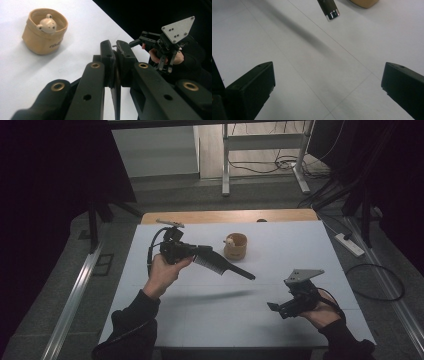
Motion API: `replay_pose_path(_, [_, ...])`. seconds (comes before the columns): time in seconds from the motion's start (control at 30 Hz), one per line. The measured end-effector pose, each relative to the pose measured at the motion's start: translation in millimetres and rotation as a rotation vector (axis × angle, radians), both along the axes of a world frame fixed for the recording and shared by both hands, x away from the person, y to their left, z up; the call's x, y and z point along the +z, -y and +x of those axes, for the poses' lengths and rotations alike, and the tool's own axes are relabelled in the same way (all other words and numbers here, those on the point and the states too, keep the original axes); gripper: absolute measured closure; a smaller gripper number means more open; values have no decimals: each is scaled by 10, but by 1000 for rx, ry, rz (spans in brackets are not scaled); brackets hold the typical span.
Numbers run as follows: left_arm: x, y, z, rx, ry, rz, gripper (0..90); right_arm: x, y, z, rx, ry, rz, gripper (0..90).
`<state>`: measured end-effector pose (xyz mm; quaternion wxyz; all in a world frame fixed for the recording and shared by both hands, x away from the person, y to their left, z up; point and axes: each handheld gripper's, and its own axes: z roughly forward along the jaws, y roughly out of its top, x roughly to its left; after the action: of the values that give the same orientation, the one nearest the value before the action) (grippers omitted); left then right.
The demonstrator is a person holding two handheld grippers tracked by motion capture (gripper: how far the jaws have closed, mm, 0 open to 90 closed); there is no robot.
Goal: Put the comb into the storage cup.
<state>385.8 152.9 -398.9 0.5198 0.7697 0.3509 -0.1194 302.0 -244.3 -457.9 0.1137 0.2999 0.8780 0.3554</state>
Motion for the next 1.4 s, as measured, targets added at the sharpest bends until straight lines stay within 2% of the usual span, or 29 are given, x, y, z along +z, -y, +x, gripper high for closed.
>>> replay_pose_path(0.27, [47, -52, 54, 16, 3, 4, 835, 14, 82, -39, -32, 12, 0, 0])
replay_pose_path(0.63, [118, -131, 115, 47, 11, 4, 835, 0, 174, -97, -56, -7, -5, 0])
replay_pose_path(1.4, [229, -191, 279, 84, 9, 4, 835, -26, 434, -210, -164, -20, -18, 0])
